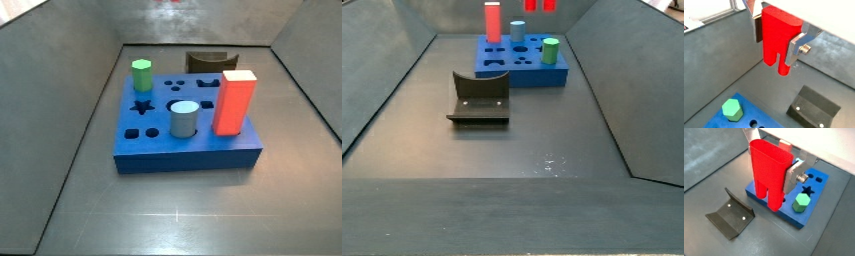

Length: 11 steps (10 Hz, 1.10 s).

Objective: Pick up the square-circle object. Move up. Place the square-circle object on the fixture. Regrasp the square-circle object. Rotate the square-circle object. Move to above the board. Insert the square-circle object.
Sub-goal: Move to above the board.

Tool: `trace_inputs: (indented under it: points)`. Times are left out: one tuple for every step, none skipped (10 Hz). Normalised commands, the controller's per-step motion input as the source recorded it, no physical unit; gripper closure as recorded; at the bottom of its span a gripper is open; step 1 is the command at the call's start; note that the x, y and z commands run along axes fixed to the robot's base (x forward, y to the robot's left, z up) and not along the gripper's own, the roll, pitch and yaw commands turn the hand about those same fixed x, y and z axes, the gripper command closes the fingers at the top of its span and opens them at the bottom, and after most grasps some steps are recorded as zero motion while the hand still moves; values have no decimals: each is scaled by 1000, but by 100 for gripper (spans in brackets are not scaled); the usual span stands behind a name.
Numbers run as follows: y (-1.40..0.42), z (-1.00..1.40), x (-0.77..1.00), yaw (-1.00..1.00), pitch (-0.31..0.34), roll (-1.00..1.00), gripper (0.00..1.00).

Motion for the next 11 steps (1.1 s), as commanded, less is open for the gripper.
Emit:
trace_inputs:
  points:
    - [-37, 498, 33, 45, 87, -20, 100]
    - [-32, 391, 26, 42, 83, -25, 100]
    - [-24, 174, 18, 35, 79, -35, 100]
    - [-1000, 180, 18, 241, 93, -229, 100]
    - [-1000, 183, 18, 233, 92, -205, 100]
    - [-1000, 196, 21, 160, 89, -68, 100]
    - [-1000, 196, 26, 89, 80, -52, 100]
    - [-1000, 197, 36, 41, 79, -7, 100]
    - [-1000, 204, 47, 28, 94, 5, 100]
    - [-1000, 210, 69, 21, 115, 0, 100]
    - [-1000, 212, 97, 17, 125, -2, 100]
